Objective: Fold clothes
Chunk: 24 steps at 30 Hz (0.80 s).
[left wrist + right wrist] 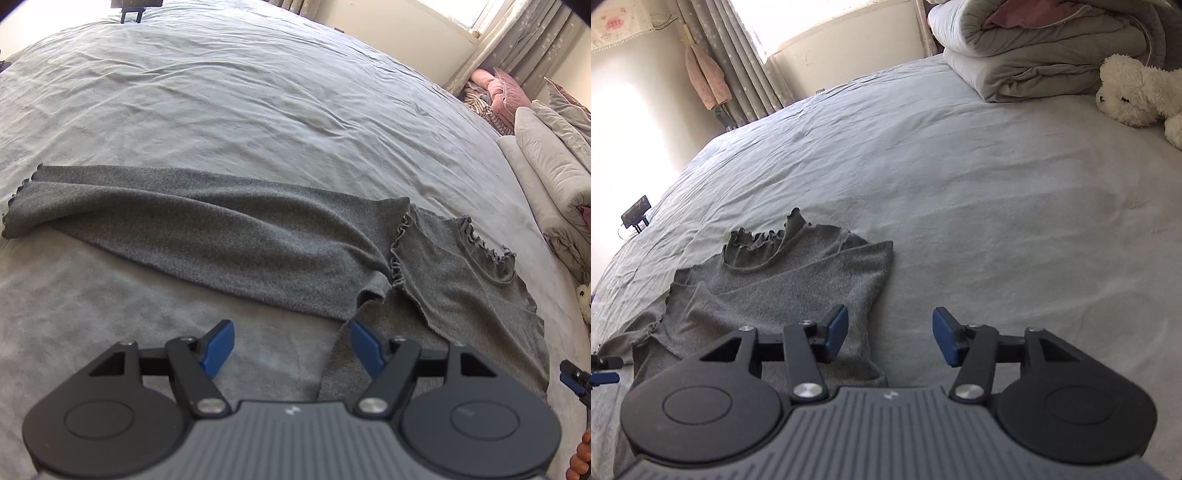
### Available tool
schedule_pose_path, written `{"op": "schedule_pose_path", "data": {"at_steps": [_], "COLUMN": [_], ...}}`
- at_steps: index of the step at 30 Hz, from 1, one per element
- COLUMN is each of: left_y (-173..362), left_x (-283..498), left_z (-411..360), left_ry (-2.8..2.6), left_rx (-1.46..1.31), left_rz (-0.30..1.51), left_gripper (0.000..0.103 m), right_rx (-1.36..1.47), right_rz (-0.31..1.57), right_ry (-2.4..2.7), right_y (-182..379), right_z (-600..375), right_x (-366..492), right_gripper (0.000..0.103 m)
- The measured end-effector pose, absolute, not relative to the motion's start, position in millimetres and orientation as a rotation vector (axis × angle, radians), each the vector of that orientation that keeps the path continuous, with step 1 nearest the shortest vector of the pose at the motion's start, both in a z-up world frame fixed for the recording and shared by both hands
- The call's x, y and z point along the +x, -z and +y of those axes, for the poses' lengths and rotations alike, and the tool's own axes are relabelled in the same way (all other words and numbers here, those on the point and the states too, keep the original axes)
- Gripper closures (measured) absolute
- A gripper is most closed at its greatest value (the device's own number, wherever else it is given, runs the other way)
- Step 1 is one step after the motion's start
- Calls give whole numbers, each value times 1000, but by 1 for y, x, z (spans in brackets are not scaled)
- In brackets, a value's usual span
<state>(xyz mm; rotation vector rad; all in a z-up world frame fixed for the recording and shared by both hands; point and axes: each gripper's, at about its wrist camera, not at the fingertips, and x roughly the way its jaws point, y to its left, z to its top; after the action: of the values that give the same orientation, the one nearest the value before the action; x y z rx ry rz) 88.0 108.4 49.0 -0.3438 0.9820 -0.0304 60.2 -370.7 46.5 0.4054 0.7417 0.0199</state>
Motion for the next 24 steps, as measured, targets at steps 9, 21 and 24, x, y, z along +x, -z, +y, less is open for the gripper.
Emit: {"op": "schedule_pose_path", "data": {"at_steps": [9, 21, 24], "left_y": [-47, -46, -47], "left_x": [90, 89, 88], "left_z": [109, 110, 110], "left_ry": [27, 29, 28], "left_rx": [-338, -344, -345], "left_rz": [989, 997, 993], "left_gripper": [32, 32, 32], "right_rx": [264, -100, -88], "right_rz": [801, 718, 685], "right_ry": [85, 229, 281], "right_y": [-31, -15, -32], "right_z": [-344, -308, -311], "right_x": [129, 138, 135], "right_gripper": [100, 100, 96]}}
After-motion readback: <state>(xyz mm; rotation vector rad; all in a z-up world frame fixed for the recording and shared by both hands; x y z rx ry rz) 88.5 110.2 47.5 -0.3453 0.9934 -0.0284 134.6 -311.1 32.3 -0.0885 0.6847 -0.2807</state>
